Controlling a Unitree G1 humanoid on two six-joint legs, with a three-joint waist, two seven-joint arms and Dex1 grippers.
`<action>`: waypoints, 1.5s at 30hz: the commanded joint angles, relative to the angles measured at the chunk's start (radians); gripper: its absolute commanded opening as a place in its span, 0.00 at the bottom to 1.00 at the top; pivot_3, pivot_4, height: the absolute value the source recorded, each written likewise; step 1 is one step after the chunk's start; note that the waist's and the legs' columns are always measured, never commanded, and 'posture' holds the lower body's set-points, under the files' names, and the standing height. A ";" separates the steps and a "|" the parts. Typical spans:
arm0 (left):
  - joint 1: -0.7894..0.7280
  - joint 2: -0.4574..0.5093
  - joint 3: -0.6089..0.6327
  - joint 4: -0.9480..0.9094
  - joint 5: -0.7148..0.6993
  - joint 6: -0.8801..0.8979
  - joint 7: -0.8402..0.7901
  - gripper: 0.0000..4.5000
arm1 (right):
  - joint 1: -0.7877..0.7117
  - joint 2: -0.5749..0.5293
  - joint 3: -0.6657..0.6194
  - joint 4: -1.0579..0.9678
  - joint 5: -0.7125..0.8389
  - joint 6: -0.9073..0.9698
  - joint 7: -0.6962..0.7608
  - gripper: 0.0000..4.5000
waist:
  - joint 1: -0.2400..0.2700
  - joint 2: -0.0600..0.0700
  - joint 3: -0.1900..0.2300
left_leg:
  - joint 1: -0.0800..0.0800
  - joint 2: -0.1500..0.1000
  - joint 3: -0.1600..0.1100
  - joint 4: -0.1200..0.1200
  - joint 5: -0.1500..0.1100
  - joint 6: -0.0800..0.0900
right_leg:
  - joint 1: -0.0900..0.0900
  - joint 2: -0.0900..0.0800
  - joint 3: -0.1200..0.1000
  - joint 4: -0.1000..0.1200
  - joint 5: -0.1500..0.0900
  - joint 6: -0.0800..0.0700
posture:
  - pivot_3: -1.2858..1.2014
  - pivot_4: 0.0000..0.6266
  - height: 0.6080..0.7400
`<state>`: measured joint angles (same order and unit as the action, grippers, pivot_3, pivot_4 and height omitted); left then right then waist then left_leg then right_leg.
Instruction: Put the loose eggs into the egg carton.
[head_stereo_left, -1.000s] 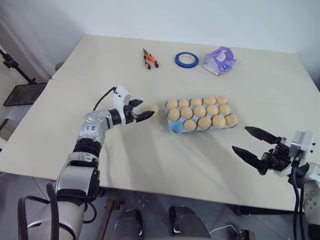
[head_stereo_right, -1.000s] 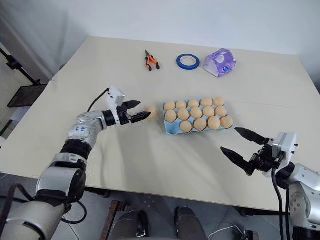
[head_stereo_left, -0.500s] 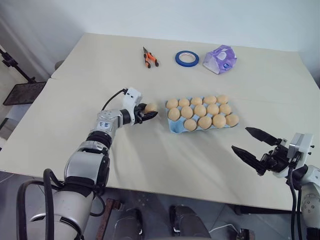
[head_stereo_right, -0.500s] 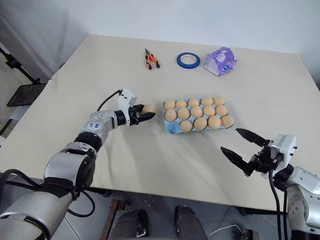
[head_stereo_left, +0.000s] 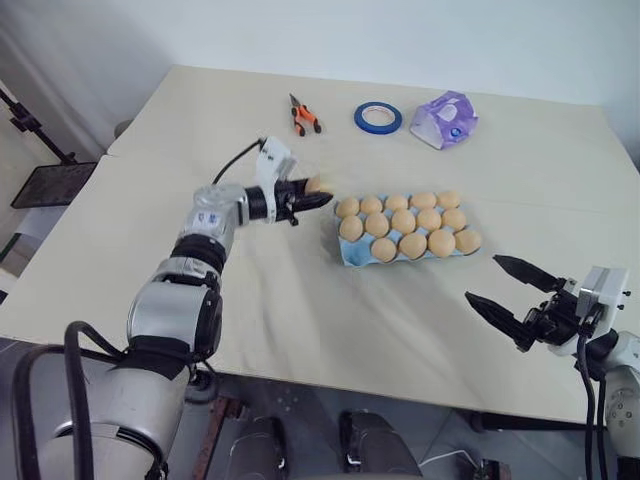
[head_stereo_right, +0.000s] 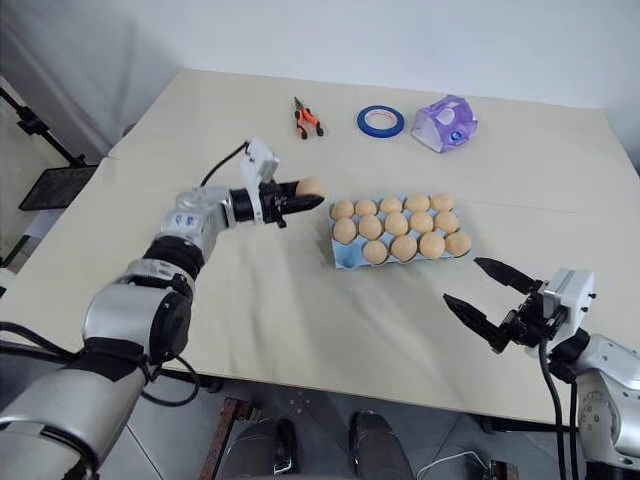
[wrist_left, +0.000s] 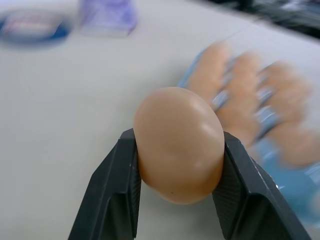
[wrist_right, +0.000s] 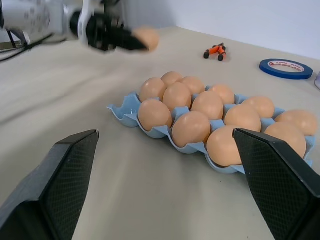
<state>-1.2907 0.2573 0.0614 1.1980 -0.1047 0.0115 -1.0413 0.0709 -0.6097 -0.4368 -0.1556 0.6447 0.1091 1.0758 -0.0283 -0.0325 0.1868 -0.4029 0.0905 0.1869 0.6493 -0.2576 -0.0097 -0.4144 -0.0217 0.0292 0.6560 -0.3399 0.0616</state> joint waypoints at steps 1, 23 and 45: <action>-0.064 -0.050 -0.005 -0.027 -0.016 0.001 -0.074 0.34 | -0.004 -0.012 -0.018 -0.021 0.008 -0.013 -0.010 1.00 | 0.000 0.000 0.000 | 0.000 -0.001 0.000 0.000 0.000 0.000 | 0.000 -0.001 0.001 0.000 0.000 0.001 | 0.52 0.24 1.00; 0.033 -0.070 -0.162 -0.044 0.104 -0.010 -0.292 0.34 | 0.122 0.025 -0.032 -0.119 0.022 -0.041 -0.073 1.00 | -0.010 0.000 0.000 | 0.000 -0.003 -0.004 0.002 0.003 0.002 | 0.001 -0.005 0.003 0.005 0.000 0.002 | 0.52 0.24 1.00; 0.070 0.085 -0.003 -0.282 -0.079 0.171 -0.344 0.99 | -0.002 -0.094 -0.041 -0.027 0.028 0.008 -0.005 1.00 | -0.023 0.001 0.000 | 0.001 -0.003 -0.006 0.002 0.004 0.001 | 0.001 -0.004 0.001 0.007 0.000 0.002 | 0.52 0.24 1.00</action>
<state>-1.2432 0.3282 0.0546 0.9746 -0.1616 0.1679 -1.3677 0.0818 -0.6830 -0.4453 -0.1852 0.6503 0.1165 1.0524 -0.0511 -0.0317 0.1864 -0.4021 0.0879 0.1813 0.6510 -0.2536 -0.0084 -0.4132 -0.0254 0.0306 0.6637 -0.3404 0.0637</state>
